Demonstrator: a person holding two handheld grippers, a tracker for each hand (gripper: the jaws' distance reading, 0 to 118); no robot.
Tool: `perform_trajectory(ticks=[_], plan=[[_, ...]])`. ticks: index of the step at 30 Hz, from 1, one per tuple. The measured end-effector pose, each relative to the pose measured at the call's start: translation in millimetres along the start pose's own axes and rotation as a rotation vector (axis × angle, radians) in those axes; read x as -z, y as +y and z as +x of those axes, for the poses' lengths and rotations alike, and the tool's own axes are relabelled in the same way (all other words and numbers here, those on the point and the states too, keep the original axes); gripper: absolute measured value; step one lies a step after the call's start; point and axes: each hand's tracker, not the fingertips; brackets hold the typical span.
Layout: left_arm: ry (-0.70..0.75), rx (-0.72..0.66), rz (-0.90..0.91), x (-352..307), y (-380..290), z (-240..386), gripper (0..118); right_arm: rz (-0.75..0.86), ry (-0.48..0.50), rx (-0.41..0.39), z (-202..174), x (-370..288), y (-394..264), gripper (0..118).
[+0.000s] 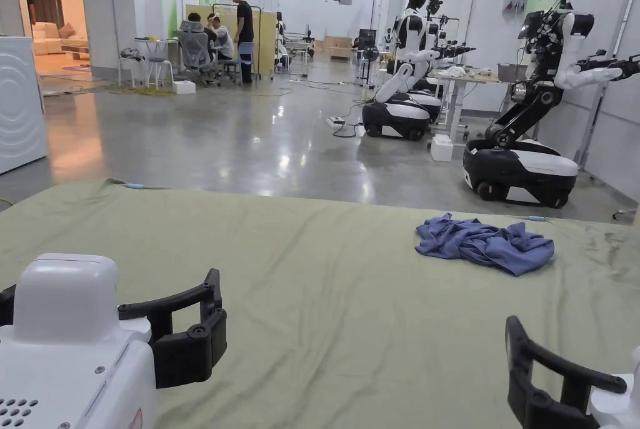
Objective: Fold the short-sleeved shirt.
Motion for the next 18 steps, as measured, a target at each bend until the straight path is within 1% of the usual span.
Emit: perform_trajectory(ticks=[1,2,3,4,5,6,7,8,10,13,15,18], plan=[[0.0,0.013,-0.004,-0.3,-0.2,1.4,81,0.005,0.027,0.059,1.9,-2.5,0.8,2],[-0.002,0.016,-0.005,-0.6,-1.1,2.9,36,0.034,0.027,0.138,6.3,-2.5,0.8,2],[0.01,0.019,-0.009,0.5,-2.4,4.2,0,0.051,-0.07,0.176,7.2,-3.0,-1.7,2],[0.027,0.015,-0.024,4.3,-4.5,5.3,0,0.096,-0.063,0.217,7.7,-5.1,-1.3,2],[0.033,0.023,-0.049,6.8,-4.8,4.9,0,0.054,-0.001,0.223,12.6,-4.4,2.7,2],[0.001,0.022,-0.093,8.0,-5.0,2.8,0,0.055,-0.025,0.224,13.6,-3.7,4.4,2],[-0.029,0.028,-0.118,8.5,-5.6,3.6,0,0.062,-0.029,0.219,13.1,-3.2,3.7,2],[-0.021,0.033,-0.115,8.9,-6.6,5.7,0,0.054,-0.018,0.209,14.0,-2.1,4.6,2],[-0.048,0.028,-0.119,9.0,-8.8,8.6,0,0.032,-0.033,0.174,12.4,1.4,4.8,2],[-0.064,-0.004,-0.124,9.4,-11.2,11.6,0,0.016,-0.03,0.165,9.6,4.3,1.9,2],[-0.054,0.002,-0.124,7.7,-8.6,9.4,0,0.007,0.012,0.195,5.0,7.4,-0.2,2],[0.011,0.014,-0.125,-5.6,-6.4,-8.0,0,0.005,0.09,0.221,-15.8,17.5,1.0,2]])
